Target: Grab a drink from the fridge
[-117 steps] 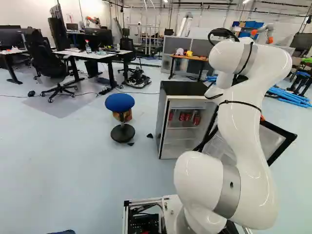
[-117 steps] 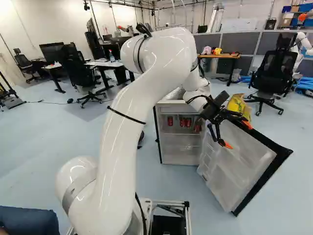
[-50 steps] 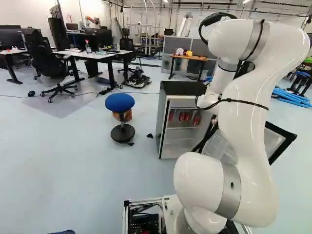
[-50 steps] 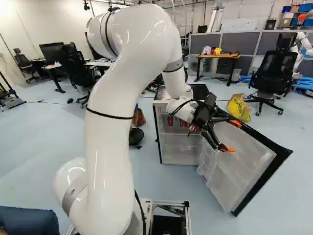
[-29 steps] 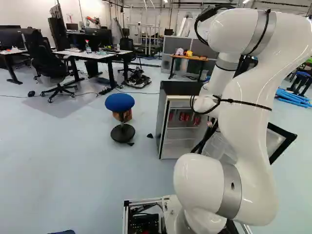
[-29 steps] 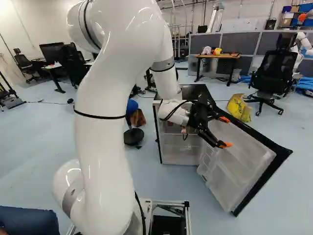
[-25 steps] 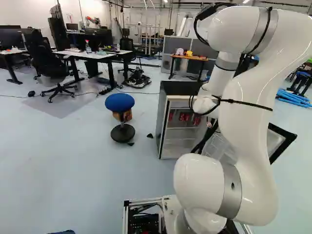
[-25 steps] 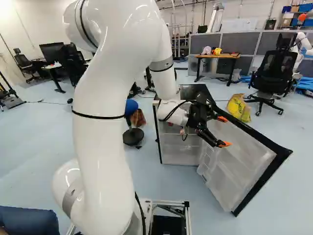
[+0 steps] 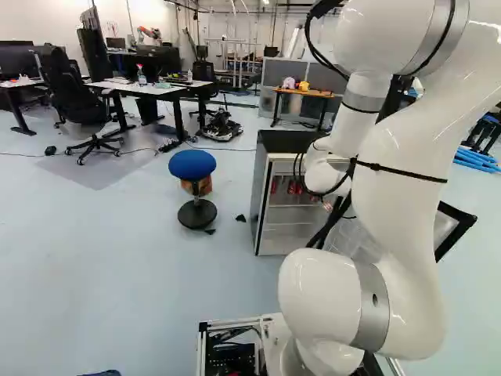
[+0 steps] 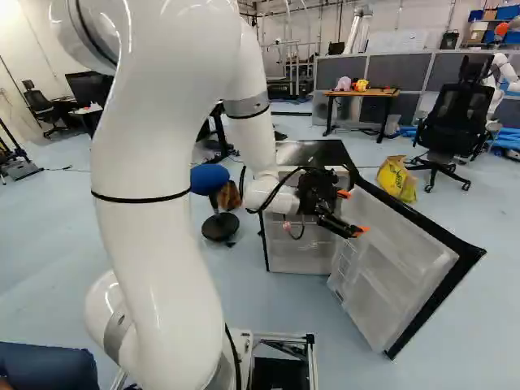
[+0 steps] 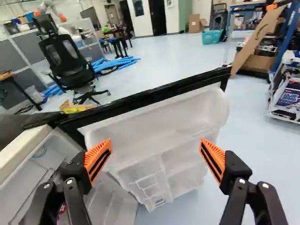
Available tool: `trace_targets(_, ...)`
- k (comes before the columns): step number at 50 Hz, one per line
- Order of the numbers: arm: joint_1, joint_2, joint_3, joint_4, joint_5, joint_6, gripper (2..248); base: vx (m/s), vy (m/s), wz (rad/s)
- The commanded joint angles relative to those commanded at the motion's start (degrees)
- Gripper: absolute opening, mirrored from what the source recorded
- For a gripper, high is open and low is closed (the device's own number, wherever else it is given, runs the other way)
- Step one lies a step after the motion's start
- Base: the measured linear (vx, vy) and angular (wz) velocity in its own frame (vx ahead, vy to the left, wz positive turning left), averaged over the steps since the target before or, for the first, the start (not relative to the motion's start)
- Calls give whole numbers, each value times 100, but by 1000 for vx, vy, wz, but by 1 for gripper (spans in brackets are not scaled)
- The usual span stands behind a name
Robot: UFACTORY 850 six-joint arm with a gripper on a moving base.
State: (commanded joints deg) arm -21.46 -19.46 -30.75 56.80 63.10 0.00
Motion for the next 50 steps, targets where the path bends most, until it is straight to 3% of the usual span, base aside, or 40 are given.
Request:
trace_targets(17, 58, 70, 116, -1023, -309, 0, 247, 0, 0, 0)
trace_targets(50, 60, -532, -70, -3011, -900, 0, 247, 0, 0, 0)
